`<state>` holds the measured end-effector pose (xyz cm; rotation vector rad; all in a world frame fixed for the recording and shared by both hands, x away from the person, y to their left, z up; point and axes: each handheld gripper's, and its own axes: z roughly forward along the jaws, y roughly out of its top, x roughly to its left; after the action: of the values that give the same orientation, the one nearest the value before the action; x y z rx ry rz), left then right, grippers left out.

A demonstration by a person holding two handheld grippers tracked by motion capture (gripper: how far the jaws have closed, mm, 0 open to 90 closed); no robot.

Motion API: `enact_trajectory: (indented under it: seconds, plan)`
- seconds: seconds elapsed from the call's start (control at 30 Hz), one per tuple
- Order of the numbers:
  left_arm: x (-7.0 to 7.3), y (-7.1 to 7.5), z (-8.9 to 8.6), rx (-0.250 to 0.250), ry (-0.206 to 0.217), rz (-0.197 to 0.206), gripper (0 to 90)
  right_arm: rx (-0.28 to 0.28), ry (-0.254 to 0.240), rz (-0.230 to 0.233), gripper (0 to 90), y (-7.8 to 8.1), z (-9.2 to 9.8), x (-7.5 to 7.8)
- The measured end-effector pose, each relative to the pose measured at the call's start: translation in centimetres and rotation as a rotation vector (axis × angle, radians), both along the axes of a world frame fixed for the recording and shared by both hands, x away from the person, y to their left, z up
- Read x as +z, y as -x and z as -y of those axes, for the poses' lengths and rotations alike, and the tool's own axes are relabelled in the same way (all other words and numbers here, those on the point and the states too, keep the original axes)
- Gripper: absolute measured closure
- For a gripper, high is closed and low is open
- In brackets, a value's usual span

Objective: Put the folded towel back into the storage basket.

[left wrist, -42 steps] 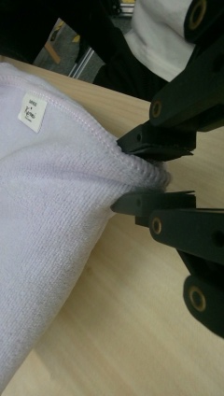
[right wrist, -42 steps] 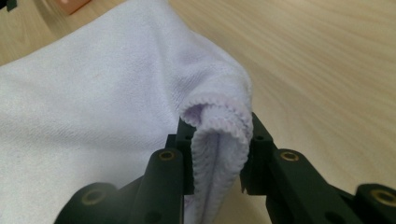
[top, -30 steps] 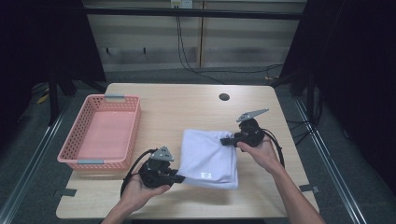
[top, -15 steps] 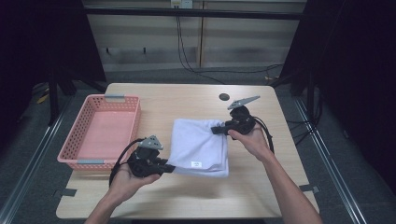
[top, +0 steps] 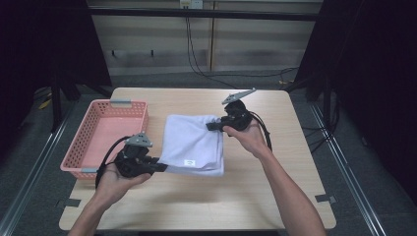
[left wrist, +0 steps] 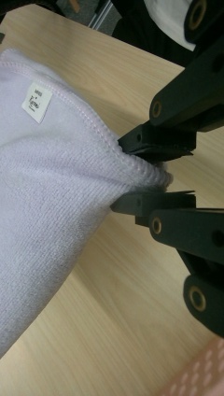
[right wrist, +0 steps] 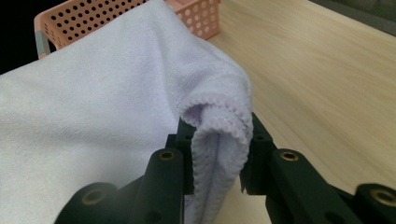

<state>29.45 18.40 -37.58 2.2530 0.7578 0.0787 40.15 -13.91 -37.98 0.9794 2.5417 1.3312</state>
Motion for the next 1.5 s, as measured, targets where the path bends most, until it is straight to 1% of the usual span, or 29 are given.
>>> enact_trajectory:
  seconds: [0.1,0.13,0.17,0.23,0.3,0.33,0.37,0.4,0.57,0.6,0.63,0.67,0.7,0.73,0.83,0.87,0.97,1.1,1.13,1.17,1.2,1.27,1.3,1.37,1.4,1.43,1.47,1.5]
  plan:
    - [0.6,-0.2,-1.1,0.017,-0.003,0.007,75.1,0.011,-0.013,0.007,73.4,-0.6,-1.1,0.7]
    - [0.8,-0.3,-1.4,0.021,-0.006,0.012,75.1,0.016,-0.010,0.008,73.4,-0.8,-1.5,1.0]
    - [1.0,-0.4,-1.9,0.031,0.003,0.013,75.1,0.016,-0.006,0.008,73.4,-1.0,-1.9,1.1]
    - [1.3,-0.4,-2.8,0.043,-0.007,0.028,75.1,0.027,-0.005,0.018,73.5,-1.5,-2.8,1.6]
    - [1.5,-0.4,-3.4,0.056,-0.009,0.032,75.1,0.040,-0.006,0.021,73.5,-2.0,-3.9,2.0]
    - [1.7,-0.4,-3.9,0.062,-0.019,0.039,75.1,0.047,-0.002,0.024,73.5,-2.2,-4.4,2.2]
    - [1.8,-0.4,-4.3,0.071,-0.017,0.043,75.1,0.055,0.004,0.027,73.5,-2.5,-5.2,2.5]
    - [1.8,-0.4,-4.8,0.077,-0.023,0.044,75.1,0.060,0.005,0.031,73.5,-2.6,-5.7,2.7]
    - [2.0,-1.2,-7.3,0.126,-0.024,0.022,75.2,0.078,-0.004,0.033,73.5,-3.5,-8.2,3.3]
    - [2.0,-1.3,-7.6,0.133,-0.020,0.021,75.2,0.083,-0.005,0.032,73.5,-3.8,-8.8,3.3]
    - [2.1,-1.4,-8.1,0.135,-0.027,0.024,75.2,0.083,0.002,0.032,73.5,-3.9,-9.1,3.4]
    - [2.1,-1.5,-8.3,0.154,-0.024,0.024,75.2,0.085,-0.004,0.034,73.5,-4.1,-9.6,3.4]
    - [2.2,-1.6,-9.0,0.162,-0.032,0.017,75.2,0.086,-0.009,0.033,73.5,-4.3,-9.9,3.4]
    - [2.2,-1.7,-9.3,0.166,-0.034,0.018,75.2,0.094,-0.010,0.030,73.5,-4.6,-10.8,3.4]
    - [2.3,-1.8,-10.4,0.186,-0.038,0.016,75.2,0.102,-0.006,0.030,73.5,-5.1,-11.9,3.5]
    - [2.4,-1.8,-10.8,0.198,-0.039,0.013,75.3,0.106,-0.013,0.030,73.5,-5.4,-12.5,3.5]
    - [2.4,-2.1,-12.1,0.218,-0.042,0.009,75.2,0.113,-0.002,0.023,73.5,-6.1,-14.1,3.4]
    - [2.0,-2.4,-14.3,0.259,-0.030,0.023,75.3,0.116,-0.009,0.022,73.5,-6.8,-16.2,3.2]
    - [1.7,-2.5,-14.9,0.269,-0.023,0.017,75.3,0.122,-0.005,0.022,73.5,-7.0,-16.6,3.1]
    - [1.6,-2.5,-15.2,0.282,-0.016,0.012,75.3,0.125,0.004,0.020,73.5,-7.2,-17.4,3.1]
    - [1.6,-2.6,-15.6,0.290,-0.030,0.012,75.3,0.129,0.010,0.022,73.5,-7.3,-17.8,3.1]
    - [1.5,-2.7,-16.3,0.303,-0.023,0.008,75.3,0.130,0.013,0.023,73.5,-7.6,-19.0,2.9]
    - [1.4,-2.8,-16.8,0.317,-0.027,0.009,75.3,0.127,0.012,0.021,73.5,-7.7,-19.4,2.9]
    - [1.2,-3.0,-17.7,0.326,-0.031,-0.003,75.3,0.131,0.018,0.016,73.5,-8.0,-20.3,2.7]
    - [1.1,-3.2,-18.3,0.351,-0.028,-0.003,75.4,0.129,0.015,0.011,73.5,-8.1,-20.7,2.6]
    - [1.0,-3.4,-18.7,0.356,-0.031,-0.013,75.4,0.129,0.015,0.005,73.5,-8.2,-21.3,2.5]
    - [1.0,-3.6,-19.0,0.365,-0.035,-0.018,75.4,0.125,0.022,0.010,73.5,-8.3,-21.8,2.4]
    - [0.8,-3.8,-19.5,0.384,-0.032,-0.032,75.5,0.123,0.028,0.009,73.5,-8.3,-22.2,2.3]
